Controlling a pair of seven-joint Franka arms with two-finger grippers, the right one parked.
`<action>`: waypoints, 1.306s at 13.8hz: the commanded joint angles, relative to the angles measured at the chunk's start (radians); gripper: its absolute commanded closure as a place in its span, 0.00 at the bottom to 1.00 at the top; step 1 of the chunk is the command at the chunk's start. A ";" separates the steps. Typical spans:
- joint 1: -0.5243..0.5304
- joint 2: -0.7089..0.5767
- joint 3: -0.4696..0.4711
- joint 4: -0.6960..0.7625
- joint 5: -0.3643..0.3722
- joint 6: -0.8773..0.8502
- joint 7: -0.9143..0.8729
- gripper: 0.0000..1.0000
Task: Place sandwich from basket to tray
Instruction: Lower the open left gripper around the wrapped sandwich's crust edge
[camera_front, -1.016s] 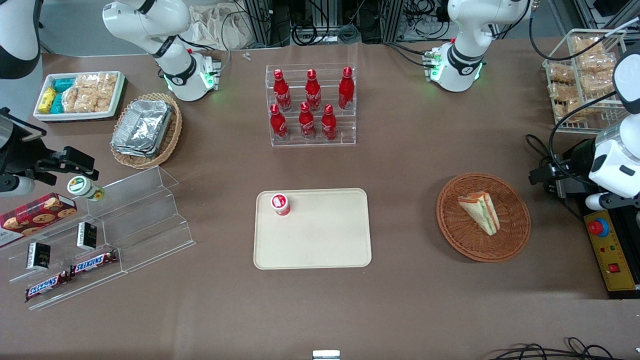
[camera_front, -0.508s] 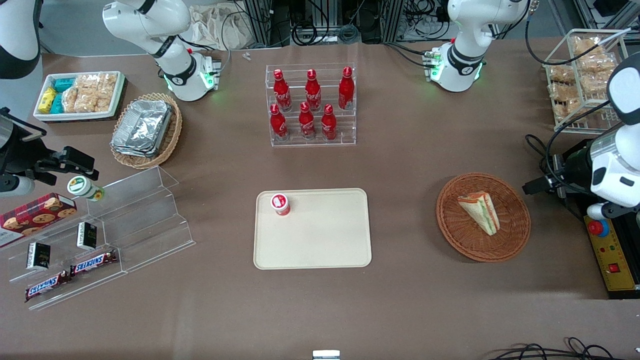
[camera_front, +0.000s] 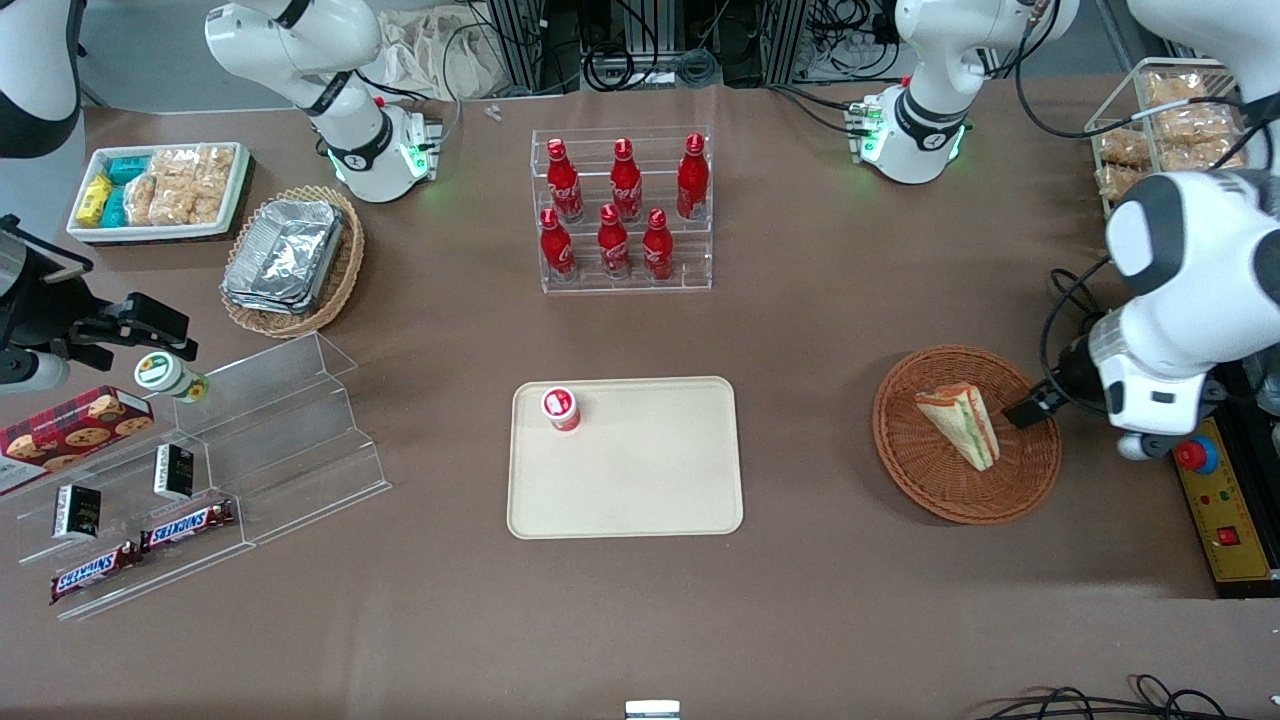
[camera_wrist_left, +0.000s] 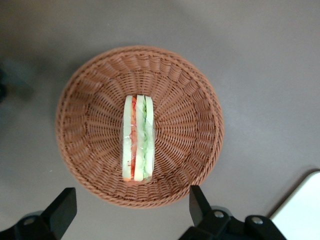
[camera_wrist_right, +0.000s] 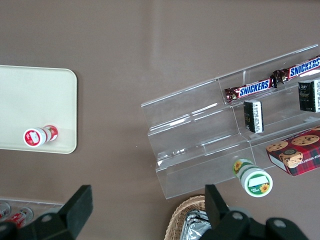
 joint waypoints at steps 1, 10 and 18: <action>-0.014 -0.004 0.005 -0.087 0.035 0.078 -0.031 0.00; -0.005 0.050 0.008 -0.195 0.017 0.236 -0.050 0.00; -0.003 0.079 0.008 -0.266 -0.021 0.359 -0.064 0.00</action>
